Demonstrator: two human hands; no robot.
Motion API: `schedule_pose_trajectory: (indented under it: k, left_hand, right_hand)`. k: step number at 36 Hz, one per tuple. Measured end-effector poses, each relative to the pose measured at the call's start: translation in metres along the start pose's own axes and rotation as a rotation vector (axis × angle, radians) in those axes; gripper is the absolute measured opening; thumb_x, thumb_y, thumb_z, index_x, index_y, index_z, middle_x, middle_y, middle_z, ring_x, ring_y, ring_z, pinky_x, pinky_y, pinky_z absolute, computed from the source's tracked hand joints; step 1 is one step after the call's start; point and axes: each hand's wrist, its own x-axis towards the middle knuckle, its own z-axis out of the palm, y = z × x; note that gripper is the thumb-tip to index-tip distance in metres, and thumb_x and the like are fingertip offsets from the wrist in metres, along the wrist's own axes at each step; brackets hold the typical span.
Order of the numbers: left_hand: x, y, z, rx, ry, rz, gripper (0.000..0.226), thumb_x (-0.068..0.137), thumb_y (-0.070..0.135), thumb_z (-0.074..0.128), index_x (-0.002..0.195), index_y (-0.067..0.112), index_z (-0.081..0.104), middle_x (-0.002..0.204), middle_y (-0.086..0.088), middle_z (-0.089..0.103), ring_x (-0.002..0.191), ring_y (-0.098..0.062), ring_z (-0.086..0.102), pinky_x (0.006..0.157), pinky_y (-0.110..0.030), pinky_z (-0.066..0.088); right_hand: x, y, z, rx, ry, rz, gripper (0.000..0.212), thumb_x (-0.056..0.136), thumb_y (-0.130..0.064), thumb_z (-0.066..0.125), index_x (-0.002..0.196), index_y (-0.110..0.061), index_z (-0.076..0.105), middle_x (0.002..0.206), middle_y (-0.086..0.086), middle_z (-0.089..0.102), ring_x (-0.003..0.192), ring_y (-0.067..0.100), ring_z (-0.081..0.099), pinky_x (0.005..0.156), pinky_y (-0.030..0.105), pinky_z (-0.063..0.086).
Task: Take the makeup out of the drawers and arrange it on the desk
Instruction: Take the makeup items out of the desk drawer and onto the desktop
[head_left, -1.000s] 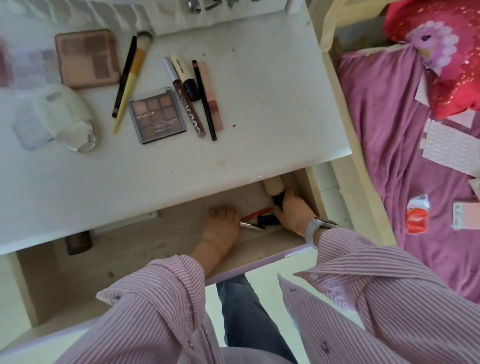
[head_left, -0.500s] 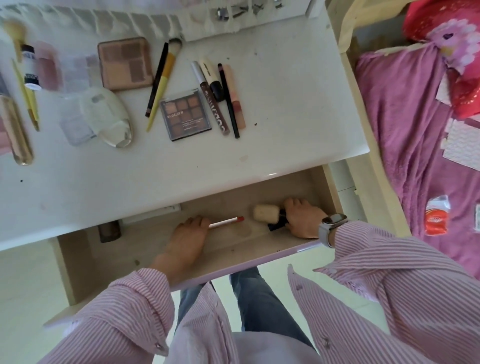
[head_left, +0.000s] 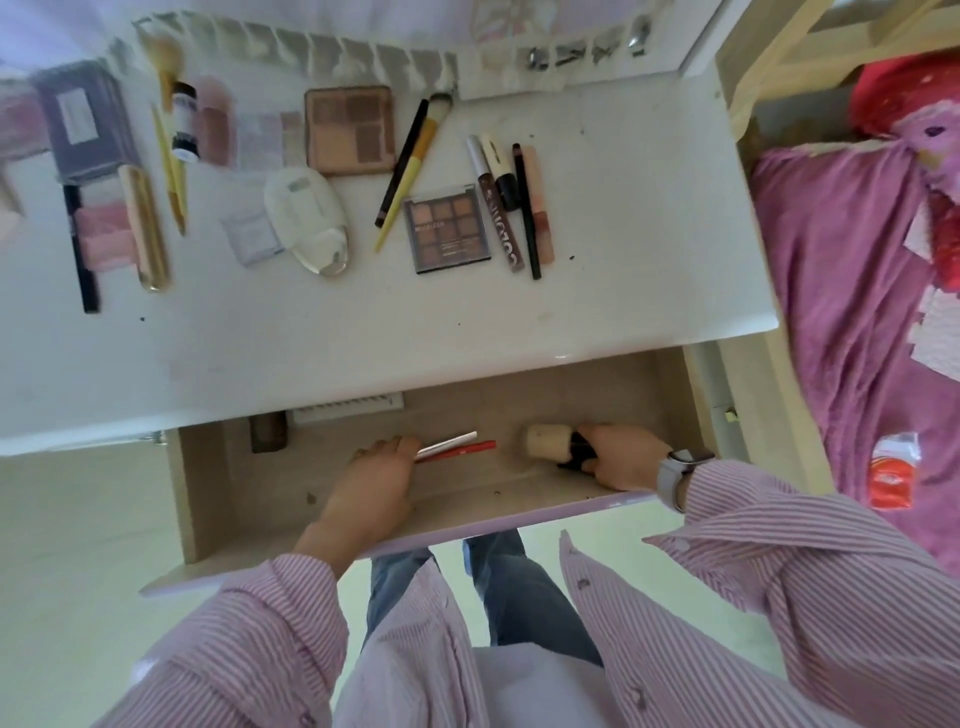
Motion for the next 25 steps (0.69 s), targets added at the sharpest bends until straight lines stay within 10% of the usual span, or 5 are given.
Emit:
schedule_pose_trajectory:
  k: [10,17,25]
  left_hand:
    - [-0.040,-0.011,-0.041,-0.152,0.087,-0.032,0.022,0.085,0.014,0.052,0.096,0.025,0.037,0.099,-0.001,0.057,0.071,-0.019,0.050,0.056,-0.028,0.034]
    - [-0.065,-0.036,-0.066,-0.433,0.295,-0.141,0.029,0.093,0.015,0.049,0.122,0.018,0.046,0.109,-0.001,0.059,0.090,-0.021,0.061,0.075,-0.030,0.049]
    - [-0.051,-0.067,-0.107,-0.698,0.542,-0.373,0.017,0.097,0.012,0.040,0.113,0.010,0.046,0.088,-0.003,0.055,0.067,-0.014,0.053,0.051,-0.020,0.037]
  right_hand:
    - [-0.036,-0.032,-0.039,0.016,-0.029,-0.076,0.031,0.092,-0.021,0.050,0.122,-0.013,0.047,0.120,0.009,0.058,0.106,0.024,0.056,0.079,0.026,0.041]
    - [-0.061,-0.078,-0.079,0.077,-0.066,-0.231,0.015,0.091,-0.021,0.054,0.104,-0.021,0.046,0.108,0.001,0.056,0.091,0.015,0.052,0.073,0.020,0.033]
    - [-0.064,-0.136,-0.136,0.201,0.052,-0.307,0.018,0.091,-0.021,0.054,0.105,-0.011,0.049,0.090,-0.003,0.051,0.083,0.015,0.051,0.067,0.024,0.037]
